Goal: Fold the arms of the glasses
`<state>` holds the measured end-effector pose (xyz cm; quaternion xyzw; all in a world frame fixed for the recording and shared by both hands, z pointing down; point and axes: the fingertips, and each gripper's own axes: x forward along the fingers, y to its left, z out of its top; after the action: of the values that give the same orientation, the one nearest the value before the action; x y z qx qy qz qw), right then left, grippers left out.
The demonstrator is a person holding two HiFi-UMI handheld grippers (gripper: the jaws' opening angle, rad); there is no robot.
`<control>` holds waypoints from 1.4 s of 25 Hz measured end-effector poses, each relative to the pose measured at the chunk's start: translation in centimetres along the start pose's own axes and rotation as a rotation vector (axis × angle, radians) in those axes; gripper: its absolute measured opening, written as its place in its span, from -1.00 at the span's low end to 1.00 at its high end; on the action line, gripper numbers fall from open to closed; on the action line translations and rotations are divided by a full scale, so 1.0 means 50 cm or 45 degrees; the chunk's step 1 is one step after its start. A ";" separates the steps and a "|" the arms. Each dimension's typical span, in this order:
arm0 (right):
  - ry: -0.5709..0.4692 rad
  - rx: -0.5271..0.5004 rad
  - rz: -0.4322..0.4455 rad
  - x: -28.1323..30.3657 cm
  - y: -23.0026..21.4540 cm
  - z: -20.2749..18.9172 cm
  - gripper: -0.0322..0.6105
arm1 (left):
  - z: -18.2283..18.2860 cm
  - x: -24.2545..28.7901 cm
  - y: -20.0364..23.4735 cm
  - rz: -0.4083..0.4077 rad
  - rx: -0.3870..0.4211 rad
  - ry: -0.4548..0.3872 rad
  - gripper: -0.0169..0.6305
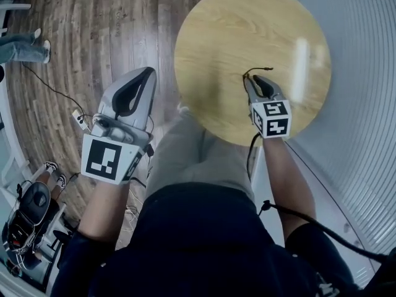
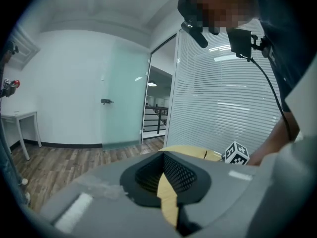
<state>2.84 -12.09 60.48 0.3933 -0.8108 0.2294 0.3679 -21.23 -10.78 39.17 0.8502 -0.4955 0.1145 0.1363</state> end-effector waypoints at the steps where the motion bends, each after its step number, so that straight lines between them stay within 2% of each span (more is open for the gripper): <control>1: 0.018 0.001 0.006 0.004 0.007 0.006 -0.64 | 0.001 -0.003 0.015 -0.005 -0.003 0.008 -0.94; 8: 0.100 -0.009 0.014 0.038 0.021 -0.003 -0.62 | -0.003 0.001 0.051 0.007 -0.014 0.018 -0.94; 12: 0.129 0.000 0.002 0.056 0.031 0.032 -0.63 | 0.010 0.004 0.100 0.006 -0.036 0.019 -0.94; 14: 0.126 0.043 0.009 0.054 0.019 0.019 -0.65 | 0.004 0.007 0.089 0.015 -0.031 0.019 -0.94; 19: 0.092 0.089 0.014 0.033 -0.026 -0.070 -0.65 | -0.040 0.009 -0.002 0.045 -0.003 0.014 -0.94; 21: 0.083 0.099 0.018 0.041 -0.023 -0.058 -0.66 | -0.042 0.008 0.014 0.048 -0.012 0.015 -0.94; 25: 0.058 0.111 0.000 0.045 -0.018 -0.029 -0.81 | -0.032 0.006 0.047 0.047 -0.028 0.009 -0.94; 35: 0.013 0.085 0.011 0.008 -0.012 -0.011 -0.82 | -0.013 0.005 0.035 0.036 -0.025 -0.014 -0.94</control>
<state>3.36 -12.27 61.17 0.4009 -0.8023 0.2600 0.3577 -22.66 -11.59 40.09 0.8424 -0.5091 0.1070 0.1402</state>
